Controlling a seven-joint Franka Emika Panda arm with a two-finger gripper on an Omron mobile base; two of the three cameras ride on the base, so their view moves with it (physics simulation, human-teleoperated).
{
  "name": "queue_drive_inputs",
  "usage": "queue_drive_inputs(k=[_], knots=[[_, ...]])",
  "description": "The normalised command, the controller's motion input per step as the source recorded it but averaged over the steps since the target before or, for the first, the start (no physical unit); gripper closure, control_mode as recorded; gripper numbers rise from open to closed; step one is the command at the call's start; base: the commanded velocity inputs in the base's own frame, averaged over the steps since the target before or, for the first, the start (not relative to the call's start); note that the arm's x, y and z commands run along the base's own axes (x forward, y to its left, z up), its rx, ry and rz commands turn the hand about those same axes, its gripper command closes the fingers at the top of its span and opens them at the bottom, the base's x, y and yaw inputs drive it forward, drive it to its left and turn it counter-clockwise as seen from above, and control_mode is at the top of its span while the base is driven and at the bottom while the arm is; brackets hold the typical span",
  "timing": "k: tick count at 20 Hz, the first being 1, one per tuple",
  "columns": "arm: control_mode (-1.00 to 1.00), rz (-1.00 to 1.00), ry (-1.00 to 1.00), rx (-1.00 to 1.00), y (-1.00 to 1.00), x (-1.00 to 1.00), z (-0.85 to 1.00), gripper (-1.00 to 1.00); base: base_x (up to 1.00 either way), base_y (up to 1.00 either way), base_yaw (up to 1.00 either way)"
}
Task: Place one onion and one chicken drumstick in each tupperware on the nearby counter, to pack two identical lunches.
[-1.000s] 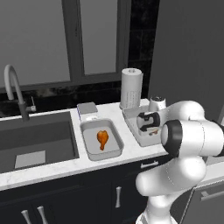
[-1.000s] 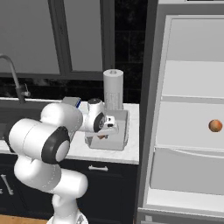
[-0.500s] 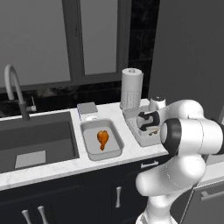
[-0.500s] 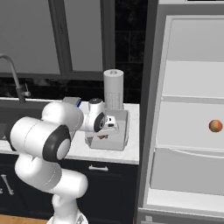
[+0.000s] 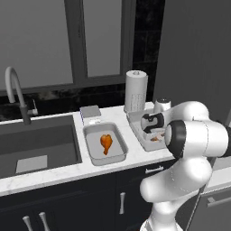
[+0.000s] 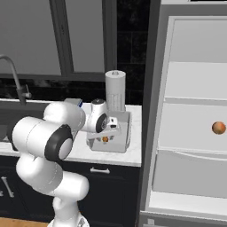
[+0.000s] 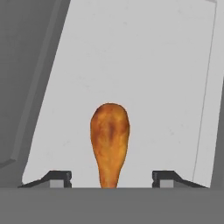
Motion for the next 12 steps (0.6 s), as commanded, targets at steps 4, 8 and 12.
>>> queue_drive_inputs(k=[4, 8, 12], knots=[[-1.0, 0.0, -0.01, 0.0, -0.02, -0.27, 0.14, -1.0, 0.0, 0.0, 0.0], [-1.0, 0.0, -0.07, 0.0, 0.0, -0.43, 0.75, -1.0, 0.0, 0.0, 0.0], [-1.0, 0.0, -0.16, 0.0, 0.0, -0.43, 0.82, -1.0, 0.0, 0.0, 0.0]])
